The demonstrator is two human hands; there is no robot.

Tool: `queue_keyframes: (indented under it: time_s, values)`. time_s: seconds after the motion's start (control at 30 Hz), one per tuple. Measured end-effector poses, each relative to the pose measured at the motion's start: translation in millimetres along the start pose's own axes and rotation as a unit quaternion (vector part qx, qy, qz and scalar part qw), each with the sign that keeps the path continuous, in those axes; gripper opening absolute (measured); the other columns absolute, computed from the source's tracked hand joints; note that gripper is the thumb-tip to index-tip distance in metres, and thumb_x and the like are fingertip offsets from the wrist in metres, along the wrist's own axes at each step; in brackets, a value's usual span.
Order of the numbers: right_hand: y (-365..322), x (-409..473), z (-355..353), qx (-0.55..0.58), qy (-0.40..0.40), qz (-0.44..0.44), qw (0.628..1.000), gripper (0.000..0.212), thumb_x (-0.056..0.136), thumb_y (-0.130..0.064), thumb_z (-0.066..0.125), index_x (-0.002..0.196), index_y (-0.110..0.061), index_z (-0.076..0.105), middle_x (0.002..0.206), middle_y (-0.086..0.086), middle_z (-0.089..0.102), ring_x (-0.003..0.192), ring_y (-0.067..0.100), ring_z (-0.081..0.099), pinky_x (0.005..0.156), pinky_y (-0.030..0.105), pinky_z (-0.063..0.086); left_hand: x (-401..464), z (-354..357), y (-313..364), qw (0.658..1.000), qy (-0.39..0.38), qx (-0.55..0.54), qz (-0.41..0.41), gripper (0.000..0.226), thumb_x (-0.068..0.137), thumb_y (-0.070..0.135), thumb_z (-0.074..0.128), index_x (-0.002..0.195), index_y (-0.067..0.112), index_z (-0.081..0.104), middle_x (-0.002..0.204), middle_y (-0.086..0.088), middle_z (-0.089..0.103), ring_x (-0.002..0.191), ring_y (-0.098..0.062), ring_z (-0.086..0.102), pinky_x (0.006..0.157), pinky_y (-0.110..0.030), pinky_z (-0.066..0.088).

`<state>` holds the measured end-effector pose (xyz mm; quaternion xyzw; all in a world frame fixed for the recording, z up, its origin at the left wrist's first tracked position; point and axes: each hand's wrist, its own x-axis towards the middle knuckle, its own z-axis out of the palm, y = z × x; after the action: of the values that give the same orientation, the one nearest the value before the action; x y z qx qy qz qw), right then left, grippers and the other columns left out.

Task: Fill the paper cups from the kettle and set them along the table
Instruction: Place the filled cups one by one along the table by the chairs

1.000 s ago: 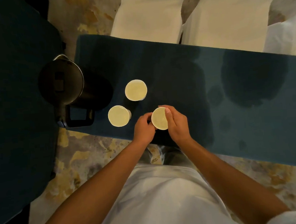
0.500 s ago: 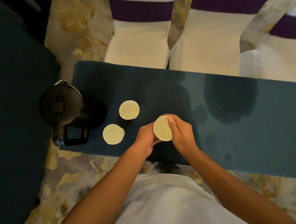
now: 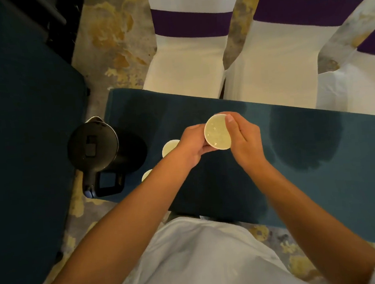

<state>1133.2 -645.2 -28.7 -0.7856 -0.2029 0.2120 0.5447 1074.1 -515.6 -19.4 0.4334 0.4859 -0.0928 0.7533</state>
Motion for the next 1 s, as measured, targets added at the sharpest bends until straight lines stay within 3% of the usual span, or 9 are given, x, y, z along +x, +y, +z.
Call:
queue_keyframes:
  time_s: [0.1,0.27,0.4,0.57,0.7,0.9,1.0]
  values:
    - [-4.9,21.0,9.4,0.001,0.012,0.005,1.0,0.033,0.109,-0.034,0.042,0.119,-0.019,0.07,0.104,-0.012,0.072,0.099,-0.001,0.068,0.079,0.01,0.051,11.9,-4.7,21.6,1.0,0.01,0.011,0.002,0.025,0.098,0.028,0.064,0.117,0.012,0.068,0.108,-0.011,0.074,0.097,-0.027,0.073,0.081,-0.042,0.064]
    - [-7.3,57.4,32.6,0.003,0.016,0.019,1.0,0.035,0.109,-0.037,0.04,0.119,-0.021,0.07,0.1,-0.021,0.068,0.096,-0.011,0.065,0.077,0.007,0.049,38.8,-20.9,51.4,0.999,0.048,0.024,0.012,0.014,0.092,0.025,0.071,0.099,0.013,0.072,0.09,-0.008,0.077,0.072,-0.02,0.076,0.061,-0.034,0.063]
    - [4.2,81.7,51.7,-0.009,0.008,0.035,0.999,0.038,0.108,-0.041,0.039,0.118,-0.021,0.07,0.098,-0.019,0.068,0.094,-0.011,0.064,0.075,0.007,0.048,67.9,-35.0,64.8,0.995,0.075,0.061,-0.001,0.017,0.091,0.022,0.073,0.103,0.009,0.073,0.094,-0.01,0.077,0.08,-0.023,0.076,0.064,-0.032,0.064]
    - [28.7,101.7,78.3,-0.045,-0.01,0.058,0.997,0.044,0.107,-0.047,0.037,0.125,-0.02,0.067,0.105,-0.01,0.068,0.093,-0.002,0.065,0.075,0.007,0.048,100.4,-52.7,70.8,0.991,0.098,0.085,-0.028,0.013,0.092,0.022,0.072,0.101,0.012,0.072,0.094,-0.008,0.075,0.08,-0.021,0.074,0.053,-0.025,0.059]
    - [52.3,111.5,96.7,-0.057,-0.022,0.085,0.995,0.04,0.108,-0.044,0.04,0.128,-0.02,0.065,0.11,-0.007,0.066,0.095,0.005,0.064,0.077,0.013,0.047,122.2,-62.6,69.6,0.988,0.114,0.094,-0.051,0.007,0.09,0.022,0.074,0.094,0.017,0.07,0.092,-0.005,0.074,0.081,-0.02,0.073,0.057,-0.027,0.061]
    - [66.0,114.0,112.0,-0.086,-0.026,0.093,0.992,0.039,0.109,-0.043,0.039,0.126,-0.02,0.065,0.102,-0.016,0.063,0.09,-0.004,0.063,0.074,0.007,0.045,139.5,-75.0,53.7,0.977,0.186,0.092,-0.042,0.005,0.086,0.016,0.076,0.082,0.019,0.075,0.087,-0.004,0.075,0.083,-0.021,0.074,0.074,-0.034,0.064]
    - [66.4,113.4,115.0,-0.09,-0.025,0.092,0.991,0.038,0.108,-0.044,0.04,0.126,-0.022,0.064,0.103,-0.015,0.062,0.09,0.0,0.063,0.073,0.01,0.047,141.5,-78.1,47.0,0.964,0.213,0.162,0.005,0.009,0.09,0.014,0.073,0.094,0.021,0.078,0.102,-0.002,0.076,0.093,-0.02,0.072,0.078,-0.036,0.063]
